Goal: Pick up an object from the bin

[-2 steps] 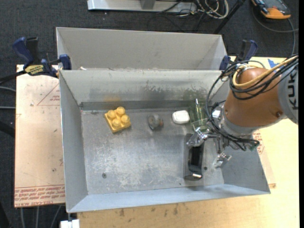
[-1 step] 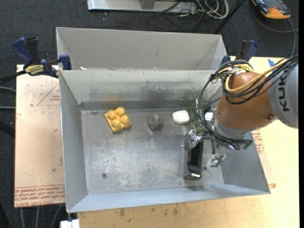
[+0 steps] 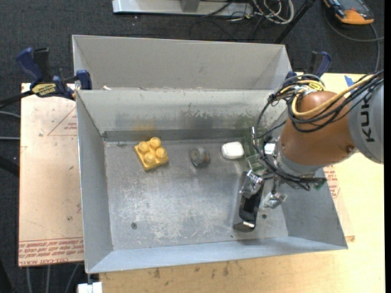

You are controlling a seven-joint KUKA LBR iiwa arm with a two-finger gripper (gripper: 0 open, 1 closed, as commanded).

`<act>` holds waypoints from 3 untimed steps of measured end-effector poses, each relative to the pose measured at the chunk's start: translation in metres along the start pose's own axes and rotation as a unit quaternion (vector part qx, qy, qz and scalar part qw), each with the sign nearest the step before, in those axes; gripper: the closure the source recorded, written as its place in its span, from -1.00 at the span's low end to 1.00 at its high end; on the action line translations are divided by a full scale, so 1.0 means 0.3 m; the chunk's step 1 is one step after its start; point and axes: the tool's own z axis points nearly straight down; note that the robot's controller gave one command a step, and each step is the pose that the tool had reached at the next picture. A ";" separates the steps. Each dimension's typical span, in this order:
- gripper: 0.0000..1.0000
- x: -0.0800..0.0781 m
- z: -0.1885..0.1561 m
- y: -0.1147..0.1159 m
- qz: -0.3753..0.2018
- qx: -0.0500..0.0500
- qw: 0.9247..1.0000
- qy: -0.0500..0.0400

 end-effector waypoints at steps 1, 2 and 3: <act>1.00 0.000 0.000 0.000 0.000 0.000 1.000 0.000; 1.00 0.001 -0.010 0.000 0.000 -0.002 1.000 0.003; 1.00 0.007 -0.038 0.008 0.001 -0.008 1.000 0.008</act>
Offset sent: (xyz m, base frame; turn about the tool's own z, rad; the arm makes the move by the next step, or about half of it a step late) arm 0.0001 -0.0001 0.0270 0.0001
